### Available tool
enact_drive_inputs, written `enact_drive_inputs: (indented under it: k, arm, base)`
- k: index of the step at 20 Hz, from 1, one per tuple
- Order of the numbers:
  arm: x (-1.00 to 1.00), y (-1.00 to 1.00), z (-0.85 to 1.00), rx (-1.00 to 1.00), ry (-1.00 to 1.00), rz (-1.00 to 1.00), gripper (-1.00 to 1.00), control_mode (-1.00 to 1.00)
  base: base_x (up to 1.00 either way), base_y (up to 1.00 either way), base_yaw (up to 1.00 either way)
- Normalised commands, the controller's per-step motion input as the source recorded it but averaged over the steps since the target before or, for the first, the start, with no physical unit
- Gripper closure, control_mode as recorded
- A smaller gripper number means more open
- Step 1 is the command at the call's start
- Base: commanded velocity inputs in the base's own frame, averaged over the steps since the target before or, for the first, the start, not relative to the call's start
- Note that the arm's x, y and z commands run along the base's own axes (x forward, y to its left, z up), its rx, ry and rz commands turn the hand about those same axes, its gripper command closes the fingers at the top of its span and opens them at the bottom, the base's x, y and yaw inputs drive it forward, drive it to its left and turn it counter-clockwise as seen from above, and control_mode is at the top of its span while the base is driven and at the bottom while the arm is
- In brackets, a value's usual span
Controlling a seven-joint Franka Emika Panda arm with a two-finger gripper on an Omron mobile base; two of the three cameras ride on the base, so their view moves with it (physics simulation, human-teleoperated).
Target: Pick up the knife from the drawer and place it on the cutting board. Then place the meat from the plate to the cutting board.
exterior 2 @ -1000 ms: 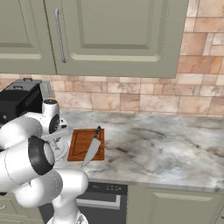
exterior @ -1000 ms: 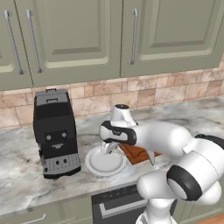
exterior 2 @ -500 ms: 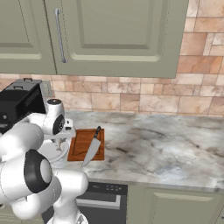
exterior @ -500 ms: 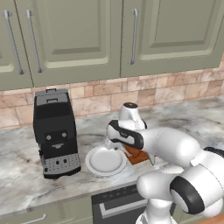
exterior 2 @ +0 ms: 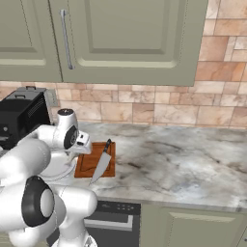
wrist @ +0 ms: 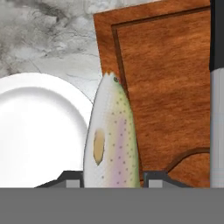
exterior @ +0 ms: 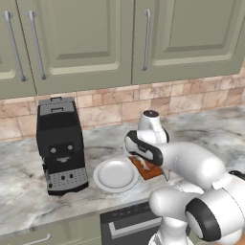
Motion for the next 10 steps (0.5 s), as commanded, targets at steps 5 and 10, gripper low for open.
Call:
enact_drive_inputs:
  k: [5,10]
  arm:
    - [0.28,-0.39,0.02,0.00,0.00,-0.18,1.00,-1.00]
    - [0.34,-0.35,0.00,0.00,0.00,-0.03,1.00,-1.00]
  base:
    - [0.00,0.00,0.00]
    - [0.00,0.00,0.00]
